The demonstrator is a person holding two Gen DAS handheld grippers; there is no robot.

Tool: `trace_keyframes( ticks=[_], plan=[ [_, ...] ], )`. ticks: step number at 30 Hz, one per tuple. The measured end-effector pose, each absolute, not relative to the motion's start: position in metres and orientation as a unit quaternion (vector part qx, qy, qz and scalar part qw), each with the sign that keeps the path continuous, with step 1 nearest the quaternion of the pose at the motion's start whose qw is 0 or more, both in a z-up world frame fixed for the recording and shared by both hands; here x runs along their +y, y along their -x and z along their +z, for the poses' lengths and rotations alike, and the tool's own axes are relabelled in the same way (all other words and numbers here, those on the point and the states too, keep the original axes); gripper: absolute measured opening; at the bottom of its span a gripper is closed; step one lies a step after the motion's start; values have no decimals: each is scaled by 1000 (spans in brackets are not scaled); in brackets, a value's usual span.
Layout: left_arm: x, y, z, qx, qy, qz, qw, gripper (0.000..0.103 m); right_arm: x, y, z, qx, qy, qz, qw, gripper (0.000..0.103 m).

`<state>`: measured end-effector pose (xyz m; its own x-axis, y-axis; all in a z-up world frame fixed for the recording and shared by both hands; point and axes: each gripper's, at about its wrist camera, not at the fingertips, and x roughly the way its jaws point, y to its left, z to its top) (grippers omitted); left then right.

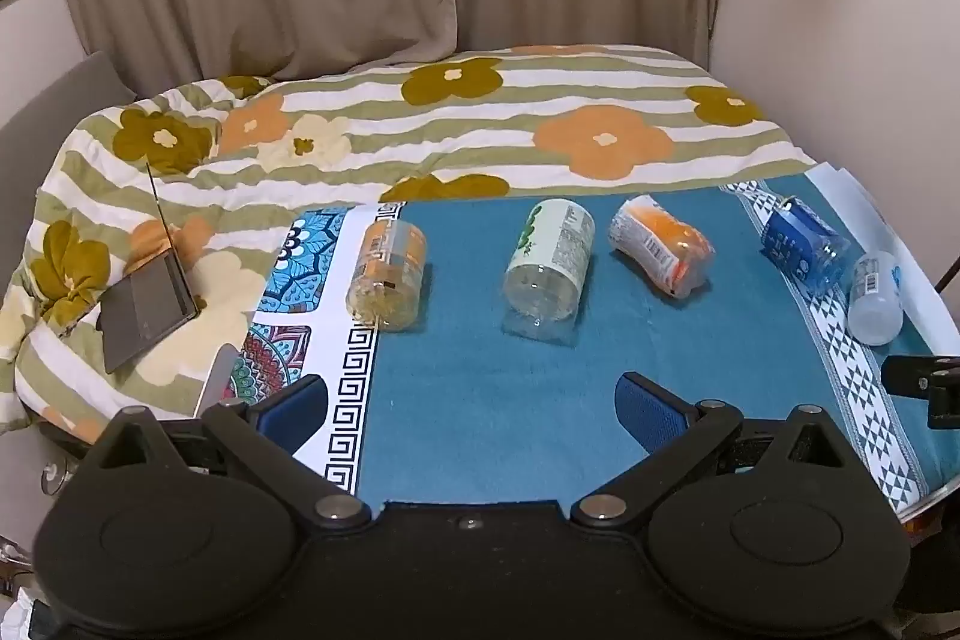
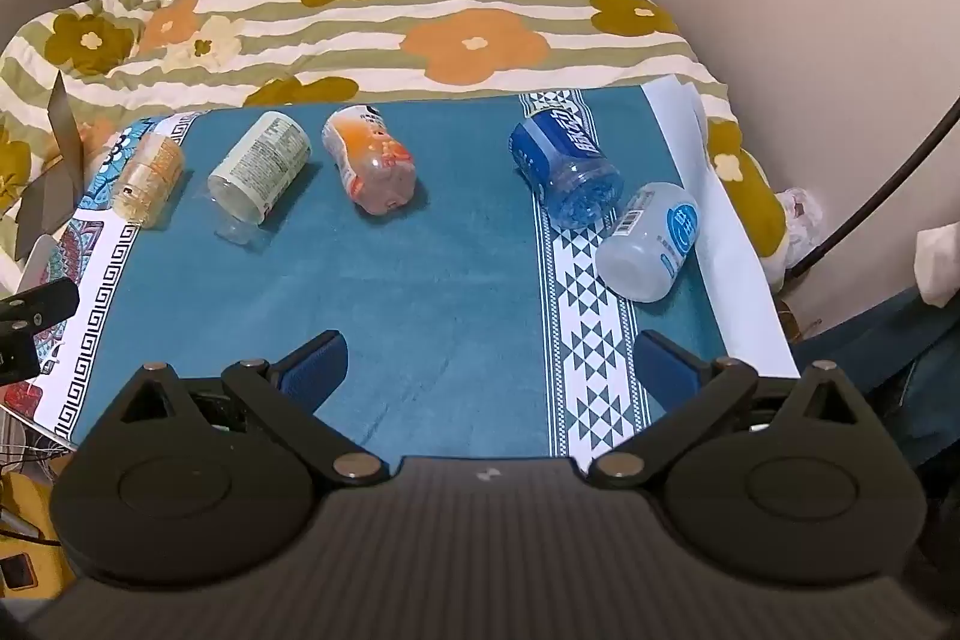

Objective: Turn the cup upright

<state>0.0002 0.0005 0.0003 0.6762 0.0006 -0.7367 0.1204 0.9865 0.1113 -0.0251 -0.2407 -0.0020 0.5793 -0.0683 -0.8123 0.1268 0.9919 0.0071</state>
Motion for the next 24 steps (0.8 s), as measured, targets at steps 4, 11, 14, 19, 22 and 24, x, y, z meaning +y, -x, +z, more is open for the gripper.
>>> trace_keyframes(
  ticks=[4,11,14,19,22,24],
  plan=[
    [3,-3,6,396,-74,-32,915,103,-243,25,-4,458,-32,-58,886,103],
    [3,-1,7,387,-70,-37,919,103,-238,24,3,455,-31,-56,888,103],
    [3,-1,7,386,-69,-38,919,103,-237,24,5,455,-30,-55,889,103],
    [1,-4,7,390,-67,-39,918,103,-236,24,7,454,-29,-56,889,103],
    [2,-3,6,390,-67,-40,918,103,-236,26,6,453,-29,-56,889,103],
    [1,-4,7,391,-68,-41,917,103,-235,25,7,454,-28,-56,889,103]
  ],
)
